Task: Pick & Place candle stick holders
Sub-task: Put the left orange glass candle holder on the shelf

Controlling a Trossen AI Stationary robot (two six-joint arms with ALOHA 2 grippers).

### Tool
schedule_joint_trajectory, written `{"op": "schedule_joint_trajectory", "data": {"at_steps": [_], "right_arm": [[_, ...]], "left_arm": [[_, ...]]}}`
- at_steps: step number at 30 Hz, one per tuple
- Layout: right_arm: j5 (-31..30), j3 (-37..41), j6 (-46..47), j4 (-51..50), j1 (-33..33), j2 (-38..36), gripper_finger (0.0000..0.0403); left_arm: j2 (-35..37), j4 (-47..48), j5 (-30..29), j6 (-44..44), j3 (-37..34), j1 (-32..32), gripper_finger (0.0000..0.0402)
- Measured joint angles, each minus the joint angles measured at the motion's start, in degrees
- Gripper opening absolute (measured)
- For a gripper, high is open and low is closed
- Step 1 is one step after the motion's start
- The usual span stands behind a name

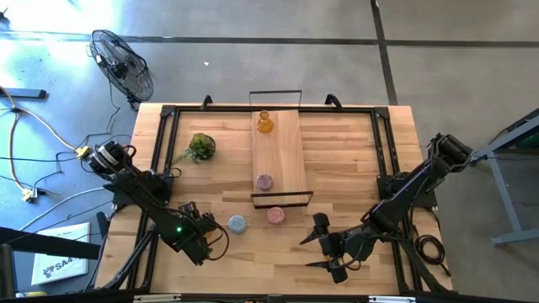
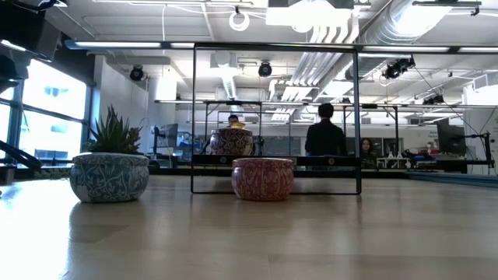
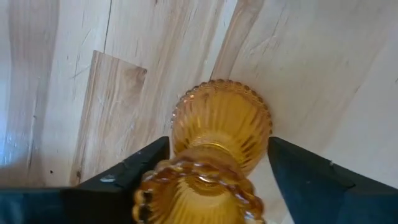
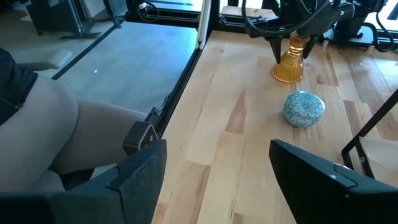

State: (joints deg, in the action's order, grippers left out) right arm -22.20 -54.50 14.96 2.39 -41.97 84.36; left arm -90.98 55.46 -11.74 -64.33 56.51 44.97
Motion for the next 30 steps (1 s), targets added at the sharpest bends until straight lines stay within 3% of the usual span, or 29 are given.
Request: {"op": "schedule_joint_trajectory", "data": {"at_steps": [8, 30], "right_arm": [[-0.15, 0.00, 0.00, -0.01, 0.00, 0.00, 0.0279], [-0.17, 0.00, 0.00, -0.02, -0.01, 0.00, 0.0279]], "left_arm": [[0.41, 0.15, -1.77, -0.14, 0.32, 0.00, 0.0151], [0.07, -2.30, -3.90, -6.26, 0.09, 0.04, 0.0151]]}}
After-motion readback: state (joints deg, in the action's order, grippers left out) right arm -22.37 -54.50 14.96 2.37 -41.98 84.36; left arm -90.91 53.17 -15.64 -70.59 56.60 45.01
